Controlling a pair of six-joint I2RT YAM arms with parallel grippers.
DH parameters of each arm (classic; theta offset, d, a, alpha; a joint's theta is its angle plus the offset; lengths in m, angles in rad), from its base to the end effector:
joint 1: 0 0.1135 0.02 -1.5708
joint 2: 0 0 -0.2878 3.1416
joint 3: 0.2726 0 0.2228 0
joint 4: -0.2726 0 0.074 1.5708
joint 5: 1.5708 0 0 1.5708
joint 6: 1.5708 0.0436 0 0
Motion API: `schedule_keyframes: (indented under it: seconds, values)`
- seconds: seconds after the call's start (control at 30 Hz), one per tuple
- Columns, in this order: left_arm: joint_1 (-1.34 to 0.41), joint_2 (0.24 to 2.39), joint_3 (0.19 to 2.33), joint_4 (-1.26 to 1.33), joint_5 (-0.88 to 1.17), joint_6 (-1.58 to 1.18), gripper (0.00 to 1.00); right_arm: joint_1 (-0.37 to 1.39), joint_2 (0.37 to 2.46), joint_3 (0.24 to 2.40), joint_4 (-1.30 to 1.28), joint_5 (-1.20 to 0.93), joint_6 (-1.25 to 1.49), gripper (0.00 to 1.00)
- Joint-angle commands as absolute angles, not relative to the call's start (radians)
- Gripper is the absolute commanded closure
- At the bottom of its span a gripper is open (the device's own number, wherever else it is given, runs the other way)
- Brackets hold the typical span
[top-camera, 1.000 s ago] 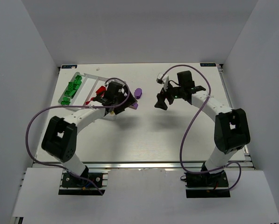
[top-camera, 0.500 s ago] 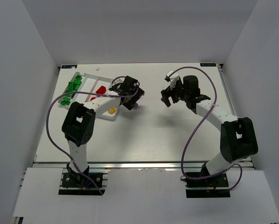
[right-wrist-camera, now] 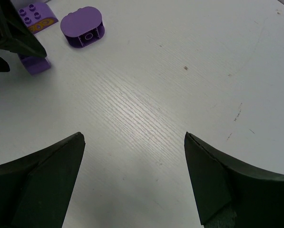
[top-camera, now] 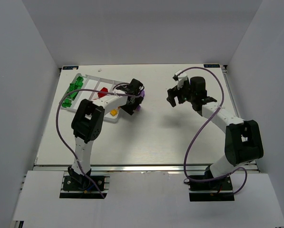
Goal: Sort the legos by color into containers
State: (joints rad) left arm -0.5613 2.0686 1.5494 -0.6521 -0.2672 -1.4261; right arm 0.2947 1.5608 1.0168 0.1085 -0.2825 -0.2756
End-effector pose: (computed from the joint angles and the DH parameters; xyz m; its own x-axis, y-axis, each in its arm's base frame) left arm 0.3605 -0.2131 0.2051 -0.5345 -0.7914 -0.2968 -0.7103 0.6109 -0.3498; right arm 0.3188 0.1095 0.2927 -0.2467 -0.3480 -0.9044 -0.6110 0.7803 -0.1336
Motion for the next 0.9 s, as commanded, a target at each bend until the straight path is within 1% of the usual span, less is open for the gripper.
schedule_keyframes:
  seconds: [0.0, 0.33, 0.7, 0.87]
  values:
    - [-0.563, 2.094, 1.647, -0.735, -0.313, -1.436, 0.24, 0.285, 1.514, 1.011, 0.158, -0.275, -0.25, 0.11]
    - [-0.554, 2.224, 1.836, -0.841, -0.347, -1.44, 0.23, 0.267, 1.503, 0.988, 0.17, -0.287, -0.226, 0.11]
    - [-0.546, 2.276, 1.829, -0.897, -0.304, -1.428, 0.23, 0.245, 1.503, 0.986, 0.181, -0.291, -0.203, 0.11]
    - [-0.538, 2.286, 1.836, -0.903, -0.292, -1.414, 0.27, 0.241, 1.502, 0.994, 0.178, -0.299, -0.193, 0.11]
